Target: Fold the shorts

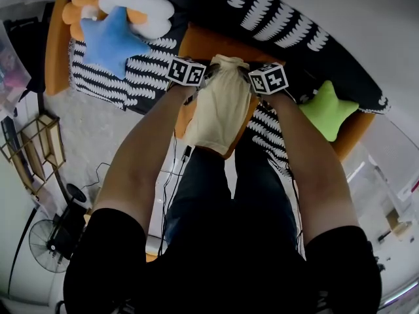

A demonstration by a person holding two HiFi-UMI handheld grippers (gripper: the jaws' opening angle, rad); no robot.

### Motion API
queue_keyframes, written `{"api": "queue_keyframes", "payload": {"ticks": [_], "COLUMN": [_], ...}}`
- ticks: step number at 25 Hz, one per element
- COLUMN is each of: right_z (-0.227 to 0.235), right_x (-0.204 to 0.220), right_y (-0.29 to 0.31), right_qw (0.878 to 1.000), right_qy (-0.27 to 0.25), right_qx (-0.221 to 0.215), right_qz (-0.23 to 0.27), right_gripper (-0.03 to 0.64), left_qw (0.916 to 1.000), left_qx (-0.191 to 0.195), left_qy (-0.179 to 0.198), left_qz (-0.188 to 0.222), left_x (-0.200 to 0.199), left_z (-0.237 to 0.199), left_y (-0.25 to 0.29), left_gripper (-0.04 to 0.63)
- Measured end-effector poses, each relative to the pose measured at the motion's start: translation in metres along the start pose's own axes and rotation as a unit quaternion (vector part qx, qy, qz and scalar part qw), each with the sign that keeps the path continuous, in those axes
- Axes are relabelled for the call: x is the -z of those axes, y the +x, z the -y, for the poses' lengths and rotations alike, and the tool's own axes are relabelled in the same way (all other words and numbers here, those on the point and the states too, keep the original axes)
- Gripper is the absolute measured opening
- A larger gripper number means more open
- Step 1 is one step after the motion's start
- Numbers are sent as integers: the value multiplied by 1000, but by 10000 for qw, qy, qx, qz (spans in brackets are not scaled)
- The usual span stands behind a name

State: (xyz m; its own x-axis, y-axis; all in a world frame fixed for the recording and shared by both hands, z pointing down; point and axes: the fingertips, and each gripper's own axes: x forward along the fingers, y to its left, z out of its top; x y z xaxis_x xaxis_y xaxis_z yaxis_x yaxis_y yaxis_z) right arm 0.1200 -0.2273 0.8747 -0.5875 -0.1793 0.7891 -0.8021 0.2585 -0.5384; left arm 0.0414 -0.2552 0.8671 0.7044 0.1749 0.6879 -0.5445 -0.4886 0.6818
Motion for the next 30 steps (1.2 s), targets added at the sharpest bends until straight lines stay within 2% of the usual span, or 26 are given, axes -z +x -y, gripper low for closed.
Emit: {"api": "queue_keyframes", "payload": {"ticks": [6,10,14,17,21,25,30], "right_z": [-4,-4,-2,-6,-19,-36,-64], "right_x": [-10,-29,-54,-76,-93,-92,-80], "right_y": [-10,-23,-40,-60,-84,-98,-106], "right_qw": [9998,9983,9966,9935,9869,9809,9756], "right_qy": [-165,-497,-518,-650,-1091,-1492,-1805], "right_qx": [46,204,311,392,488,539,506], "right_qz": [57,223,559,852,1084,1128,1143], "right_gripper": [75,74,72,71,71,71,71], "left_qw": [9998,9990,9968,9932,9840,9763,9706], "left_qx": [32,-145,-139,-151,-232,-227,-270], "left_qy": [69,354,607,902,1563,2013,2282], "left_qz": [176,229,502,721,820,766,717], "left_x": [-14,-30,-58,-81,-98,-94,-72], "left_z": [6,7,16,27,43,57,67], "left_y": [-9,-20,-33,-46,-64,-77,-94], "left_gripper": [67,64,64,66,66,66,66]}}
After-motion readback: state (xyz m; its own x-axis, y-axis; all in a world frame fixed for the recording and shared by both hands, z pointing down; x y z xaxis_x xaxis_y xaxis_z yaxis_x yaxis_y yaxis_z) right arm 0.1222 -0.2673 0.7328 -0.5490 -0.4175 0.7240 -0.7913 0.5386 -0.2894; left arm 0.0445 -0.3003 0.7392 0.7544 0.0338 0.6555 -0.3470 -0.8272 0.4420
